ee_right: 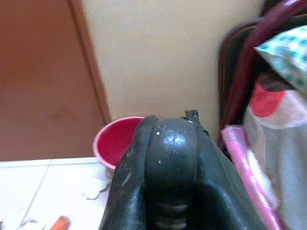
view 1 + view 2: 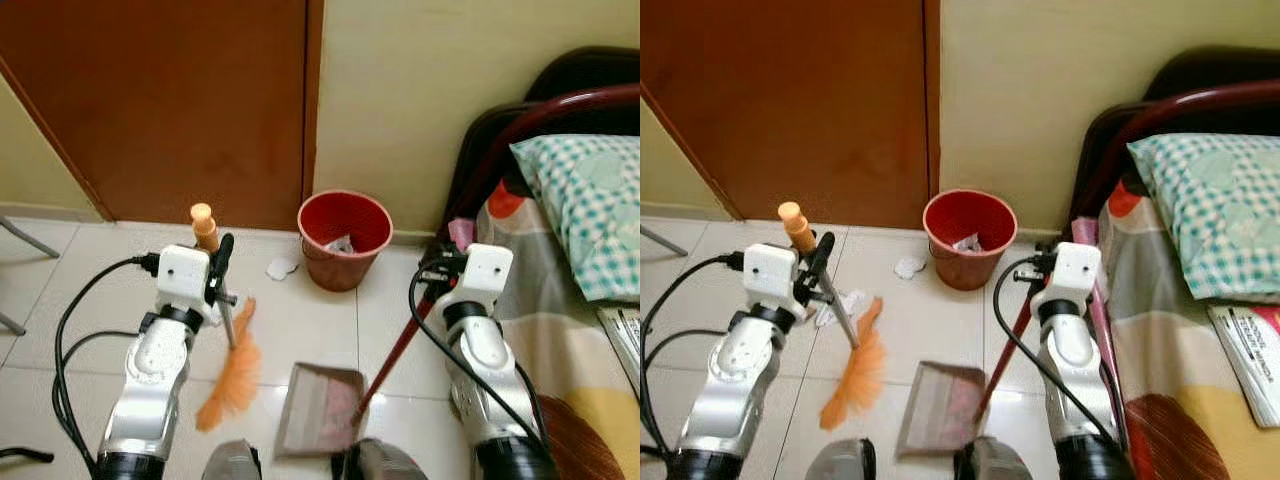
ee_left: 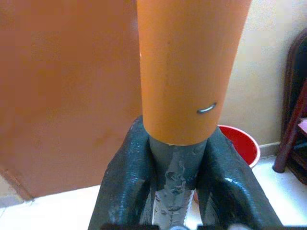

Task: Sweep floor

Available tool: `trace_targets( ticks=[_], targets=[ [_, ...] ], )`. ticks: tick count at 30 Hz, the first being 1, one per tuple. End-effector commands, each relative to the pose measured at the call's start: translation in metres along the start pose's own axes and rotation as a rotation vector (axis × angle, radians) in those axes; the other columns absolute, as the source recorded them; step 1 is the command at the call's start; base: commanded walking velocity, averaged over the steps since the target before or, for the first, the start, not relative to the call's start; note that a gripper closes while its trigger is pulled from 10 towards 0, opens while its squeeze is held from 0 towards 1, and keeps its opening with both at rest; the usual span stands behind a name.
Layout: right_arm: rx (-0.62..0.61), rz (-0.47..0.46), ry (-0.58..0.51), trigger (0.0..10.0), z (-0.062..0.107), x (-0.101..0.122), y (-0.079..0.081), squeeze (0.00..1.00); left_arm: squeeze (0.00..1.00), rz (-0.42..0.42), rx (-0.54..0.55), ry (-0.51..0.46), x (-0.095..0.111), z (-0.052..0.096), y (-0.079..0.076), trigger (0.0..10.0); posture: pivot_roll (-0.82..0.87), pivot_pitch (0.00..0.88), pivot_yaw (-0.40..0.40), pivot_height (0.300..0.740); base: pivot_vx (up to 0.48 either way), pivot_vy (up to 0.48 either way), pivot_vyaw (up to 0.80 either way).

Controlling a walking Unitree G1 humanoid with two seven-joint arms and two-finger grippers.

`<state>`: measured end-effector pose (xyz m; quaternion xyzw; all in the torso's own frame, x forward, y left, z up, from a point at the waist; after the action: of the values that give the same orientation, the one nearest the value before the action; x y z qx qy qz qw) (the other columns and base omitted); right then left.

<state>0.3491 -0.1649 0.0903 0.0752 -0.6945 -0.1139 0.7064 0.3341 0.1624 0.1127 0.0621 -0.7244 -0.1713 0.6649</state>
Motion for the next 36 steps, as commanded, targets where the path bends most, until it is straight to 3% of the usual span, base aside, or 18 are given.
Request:
trace_targets(
  ticks=[1, 6, 23, 36],
  targets=[
    [-0.017, 0.004, -0.002, 10.0, 0.002, 0.000, -0.006, 0.00, 0.00, -0.017, 0.010, -0.019, 0.005, -0.002, 0.005, 10.0, 0.00, 0.071, -0.019, 0.740, 0.000, 0.000, -0.80],
    [-0.017, 0.009, 0.001, 10.0, 0.003, -0.002, -0.008, 0.00, 0.00, -0.010, 0.022, -0.017, 0.005, -0.003, 0.008, 10.0, 0.00, 0.075, -0.018, 0.740, 0.000, 0.000, -0.80],
    [-0.010, 0.018, -0.008, 10.0, -0.002, 0.001, -0.005, 0.00, 0.00, -0.009, 0.021, -0.038, 0.011, -0.009, 0.007, 10.0, 0.00, 0.069, -0.017, 0.740, 0.000, 0.313, -0.55],
    [-0.024, 0.030, -0.013, 10.0, -0.003, 0.000, -0.010, 0.00, 0.00, 0.011, 0.008, -0.075, 0.018, -0.009, 0.004, 10.0, 0.00, 0.056, -0.019, 0.740, 0.000, 0.108, 0.00]
  ],
)
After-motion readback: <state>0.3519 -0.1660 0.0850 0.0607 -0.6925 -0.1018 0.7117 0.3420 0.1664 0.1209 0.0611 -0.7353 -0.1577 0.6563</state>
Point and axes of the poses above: a point about 5 cm out from each wrist's last joint towards the gripper, its own z axis pointing back from the gripper into the wrist, its own x axis along the axis of the wrist's last joint, y = z × x, the point moved 6 cm from there along -z, pointing out of the wrist towards the gripper, and after that the axes turned 9 degrees about -z, right-handed, at the moved point
